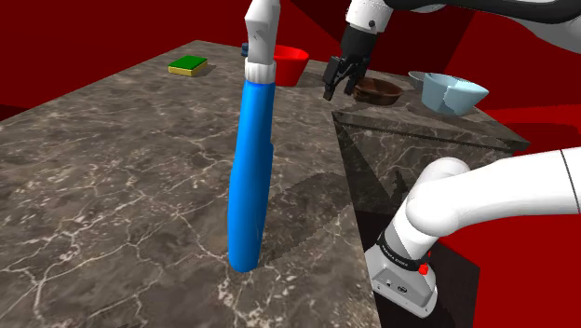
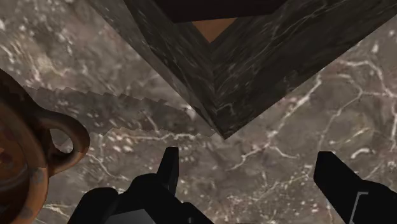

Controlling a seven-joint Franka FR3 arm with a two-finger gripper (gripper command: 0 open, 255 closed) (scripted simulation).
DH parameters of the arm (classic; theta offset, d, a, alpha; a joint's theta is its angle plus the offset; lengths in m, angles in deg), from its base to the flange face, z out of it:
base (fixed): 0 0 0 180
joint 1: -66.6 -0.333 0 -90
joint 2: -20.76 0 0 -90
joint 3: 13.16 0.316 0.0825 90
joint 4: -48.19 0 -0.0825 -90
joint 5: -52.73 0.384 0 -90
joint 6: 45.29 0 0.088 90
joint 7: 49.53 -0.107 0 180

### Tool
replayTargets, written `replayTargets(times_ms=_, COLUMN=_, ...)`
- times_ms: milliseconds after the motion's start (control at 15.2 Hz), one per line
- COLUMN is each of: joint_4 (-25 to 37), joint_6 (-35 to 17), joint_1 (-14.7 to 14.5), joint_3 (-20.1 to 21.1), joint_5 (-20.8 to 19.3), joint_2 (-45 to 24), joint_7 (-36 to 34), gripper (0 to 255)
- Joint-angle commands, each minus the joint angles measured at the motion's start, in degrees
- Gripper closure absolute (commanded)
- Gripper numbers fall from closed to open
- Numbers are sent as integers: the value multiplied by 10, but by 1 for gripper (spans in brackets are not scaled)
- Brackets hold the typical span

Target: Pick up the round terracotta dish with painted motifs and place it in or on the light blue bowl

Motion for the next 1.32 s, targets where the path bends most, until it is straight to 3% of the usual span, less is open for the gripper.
replayTargets(times_ms=0, joint_4=0, joint_6=0, joint_1=0, joint_3=0, joint_5=0, joint_2=0, joint_7=0, gripper=0)
replayTargets(times_ms=660, joint_4=75, joint_6=77, joint_1=8, joint_3=-80, joint_5=-168, joint_2=-44, joint_7=229, gripper=0)
replayTargets(times_ms=1254, joint_4=12, joint_6=25, joint_1=12, joint_3=-96, joint_5=-184, joint_2=-31, joint_7=232, gripper=0)
